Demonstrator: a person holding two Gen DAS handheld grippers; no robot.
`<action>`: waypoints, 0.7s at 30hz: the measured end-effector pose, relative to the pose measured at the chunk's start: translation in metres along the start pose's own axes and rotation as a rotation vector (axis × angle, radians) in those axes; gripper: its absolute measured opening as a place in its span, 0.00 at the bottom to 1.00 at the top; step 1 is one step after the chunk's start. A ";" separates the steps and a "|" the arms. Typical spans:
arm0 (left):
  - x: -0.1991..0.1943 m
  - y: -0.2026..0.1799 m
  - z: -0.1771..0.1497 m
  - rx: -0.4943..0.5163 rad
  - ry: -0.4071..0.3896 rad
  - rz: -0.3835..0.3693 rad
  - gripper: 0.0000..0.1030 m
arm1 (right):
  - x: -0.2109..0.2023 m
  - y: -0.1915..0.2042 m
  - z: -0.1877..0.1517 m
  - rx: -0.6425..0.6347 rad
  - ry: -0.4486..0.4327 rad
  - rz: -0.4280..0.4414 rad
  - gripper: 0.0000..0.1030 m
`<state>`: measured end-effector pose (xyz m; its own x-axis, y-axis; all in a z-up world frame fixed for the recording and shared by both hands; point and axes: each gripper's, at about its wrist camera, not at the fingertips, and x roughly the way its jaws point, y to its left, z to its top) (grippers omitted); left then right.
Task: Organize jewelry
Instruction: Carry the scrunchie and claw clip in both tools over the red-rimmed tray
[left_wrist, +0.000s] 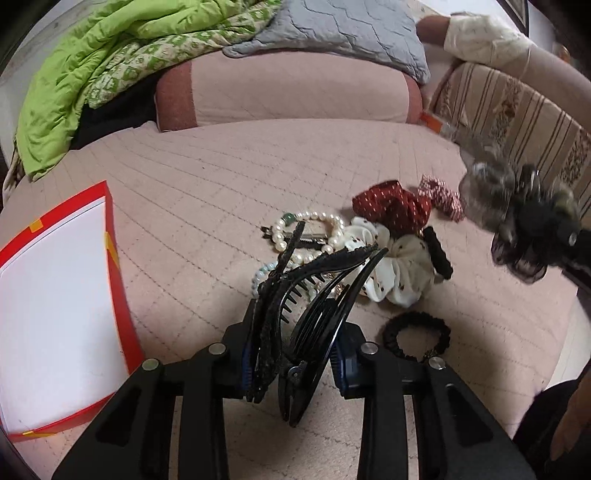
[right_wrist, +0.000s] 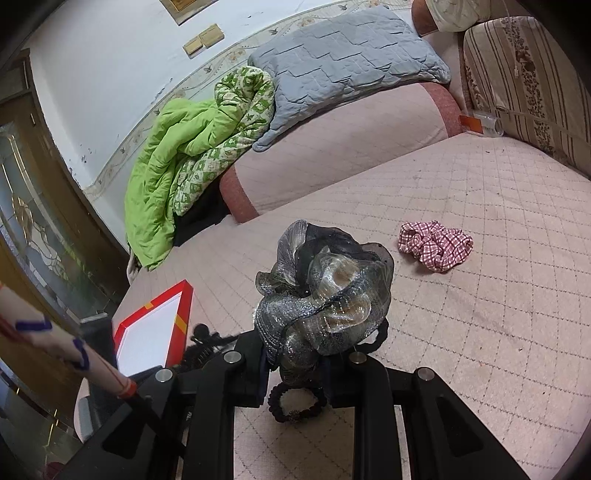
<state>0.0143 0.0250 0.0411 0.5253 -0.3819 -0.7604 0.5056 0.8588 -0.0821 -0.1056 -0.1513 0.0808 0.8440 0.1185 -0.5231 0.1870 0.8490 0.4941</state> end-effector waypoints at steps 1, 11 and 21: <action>-0.002 0.003 0.001 -0.012 -0.003 0.000 0.31 | 0.000 0.000 0.000 -0.001 0.002 0.000 0.23; -0.030 0.044 0.014 -0.124 -0.060 0.060 0.31 | 0.005 0.010 0.001 -0.029 0.014 0.025 0.23; -0.072 0.129 0.000 -0.243 -0.115 0.202 0.31 | 0.022 0.074 -0.021 -0.215 0.095 0.172 0.24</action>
<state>0.0421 0.1630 0.0852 0.6791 -0.2193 -0.7005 0.2125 0.9722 -0.0984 -0.0837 -0.0751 0.0919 0.8012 0.3095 -0.5121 -0.0745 0.9008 0.4279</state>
